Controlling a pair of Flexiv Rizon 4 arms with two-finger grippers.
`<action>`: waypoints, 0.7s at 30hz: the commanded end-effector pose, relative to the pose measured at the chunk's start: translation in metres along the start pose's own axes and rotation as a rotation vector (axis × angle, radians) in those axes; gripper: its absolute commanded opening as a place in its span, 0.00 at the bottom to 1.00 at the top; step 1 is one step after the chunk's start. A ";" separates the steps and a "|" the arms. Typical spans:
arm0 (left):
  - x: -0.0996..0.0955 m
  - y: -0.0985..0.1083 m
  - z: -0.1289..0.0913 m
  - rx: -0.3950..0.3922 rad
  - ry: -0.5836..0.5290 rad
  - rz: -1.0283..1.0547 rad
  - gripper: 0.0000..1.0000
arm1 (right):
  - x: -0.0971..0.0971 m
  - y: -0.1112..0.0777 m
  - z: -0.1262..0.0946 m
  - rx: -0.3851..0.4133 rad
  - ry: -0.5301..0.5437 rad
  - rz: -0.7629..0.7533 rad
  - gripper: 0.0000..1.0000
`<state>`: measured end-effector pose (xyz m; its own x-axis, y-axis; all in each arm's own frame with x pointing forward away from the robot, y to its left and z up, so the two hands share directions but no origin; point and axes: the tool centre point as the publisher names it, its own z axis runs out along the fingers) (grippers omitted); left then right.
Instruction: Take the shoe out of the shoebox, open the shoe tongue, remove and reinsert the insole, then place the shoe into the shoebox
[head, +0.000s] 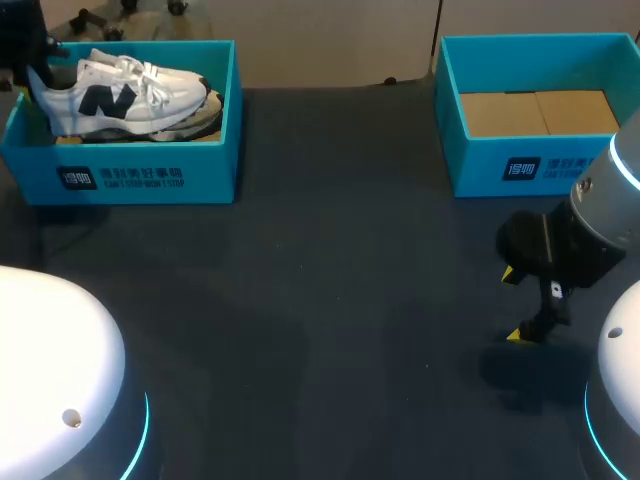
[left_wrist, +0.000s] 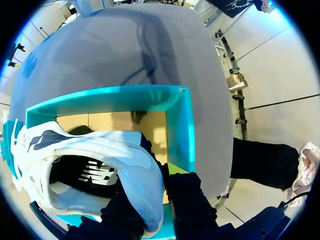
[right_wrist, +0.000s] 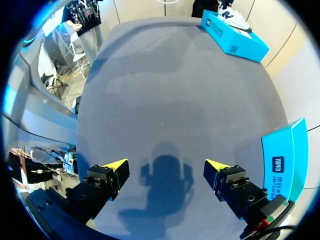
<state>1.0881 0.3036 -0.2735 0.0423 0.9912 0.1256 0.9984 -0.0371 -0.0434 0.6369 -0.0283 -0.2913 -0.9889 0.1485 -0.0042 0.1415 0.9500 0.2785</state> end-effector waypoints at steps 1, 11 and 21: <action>0.002 -0.004 -0.019 -0.005 0.011 -0.003 0.00 | 0.001 0.000 0.002 0.001 -0.002 0.000 1.00; 0.010 -0.019 -0.047 -0.032 0.029 -0.008 0.00 | 0.001 0.000 0.002 0.001 -0.002 0.000 1.00; 0.015 -0.043 -0.070 0.003 0.045 -0.025 0.00 | 0.001 0.000 0.002 0.001 -0.002 0.000 1.00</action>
<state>1.0586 0.3137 -0.2115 0.0198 0.9864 0.1631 0.9988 -0.0121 -0.0479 0.6369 -0.0283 -0.2913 -0.9889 0.1485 -0.0042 0.1415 0.9500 0.2785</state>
